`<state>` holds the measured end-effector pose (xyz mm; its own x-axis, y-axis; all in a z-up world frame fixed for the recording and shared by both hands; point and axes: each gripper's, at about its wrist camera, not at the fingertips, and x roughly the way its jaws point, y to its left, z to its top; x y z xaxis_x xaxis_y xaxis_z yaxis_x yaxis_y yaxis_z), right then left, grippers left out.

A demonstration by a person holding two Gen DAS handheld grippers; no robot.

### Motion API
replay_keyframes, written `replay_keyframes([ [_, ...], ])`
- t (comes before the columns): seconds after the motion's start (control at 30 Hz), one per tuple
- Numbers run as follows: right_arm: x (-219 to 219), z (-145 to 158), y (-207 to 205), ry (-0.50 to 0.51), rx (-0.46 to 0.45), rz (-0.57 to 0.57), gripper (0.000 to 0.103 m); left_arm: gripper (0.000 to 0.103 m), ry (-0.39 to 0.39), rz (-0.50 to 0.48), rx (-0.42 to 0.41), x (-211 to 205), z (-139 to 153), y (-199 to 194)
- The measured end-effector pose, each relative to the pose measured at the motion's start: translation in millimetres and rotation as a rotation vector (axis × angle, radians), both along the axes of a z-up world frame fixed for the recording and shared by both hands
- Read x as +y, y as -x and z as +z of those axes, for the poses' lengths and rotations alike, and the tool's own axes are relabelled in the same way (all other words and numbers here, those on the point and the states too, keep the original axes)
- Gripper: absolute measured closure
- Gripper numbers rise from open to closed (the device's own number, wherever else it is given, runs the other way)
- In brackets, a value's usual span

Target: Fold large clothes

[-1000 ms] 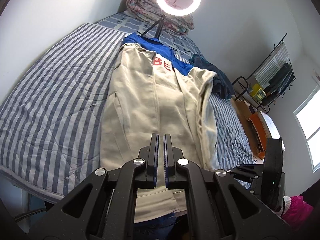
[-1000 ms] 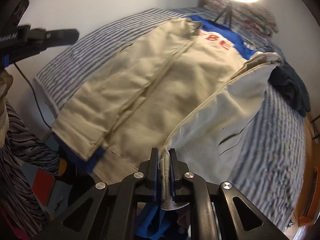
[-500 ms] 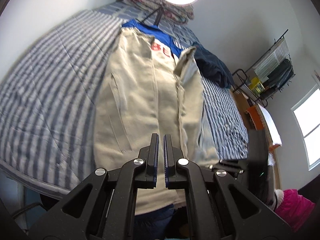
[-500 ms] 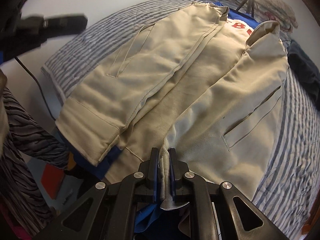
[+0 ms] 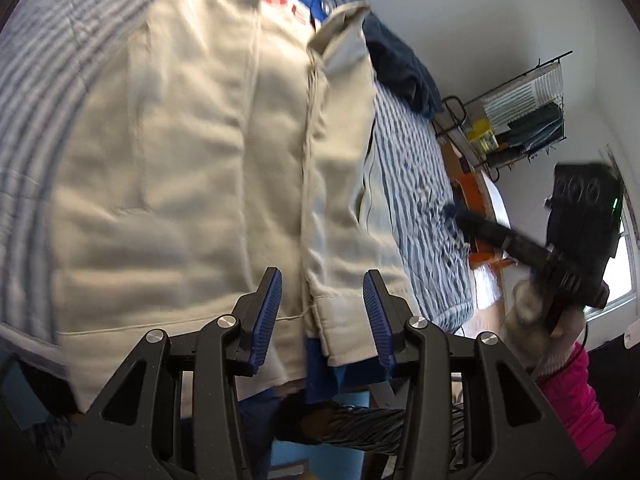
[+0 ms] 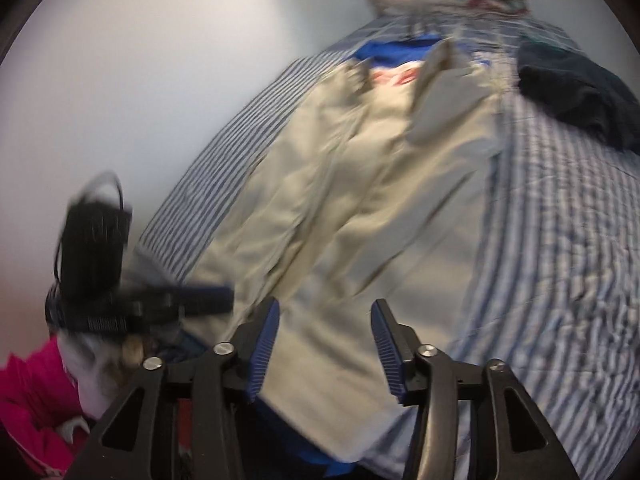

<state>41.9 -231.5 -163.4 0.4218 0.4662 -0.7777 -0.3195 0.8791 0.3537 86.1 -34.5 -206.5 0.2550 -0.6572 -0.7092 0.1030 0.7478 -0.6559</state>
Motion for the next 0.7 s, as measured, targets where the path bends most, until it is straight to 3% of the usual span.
replay_keyframes([
  [0.13,-26.1,6.4,-25.2,-0.029,-0.013,-0.071,0.046,0.06,-0.007,-0.012,0.038,-15.7,-14.7,-4.5],
  [0.33,-48.6,13.8,-67.6,0.015,-0.054,-0.147,0.037,0.06,-0.006,-0.03,0.051,-30.4,-28.7,-10.2],
  [0.5,-74.0,14.7,-116.7,-0.043,-0.043,-0.248,0.037,0.06,0.02,-0.041,0.055,-33.8,-31.1,-16.9],
  [0.7,-79.0,21.5,-175.6,-0.083,-0.042,-0.281,0.037,0.06,0.043,-0.068,0.059,-41.4,-30.8,-21.4],
])
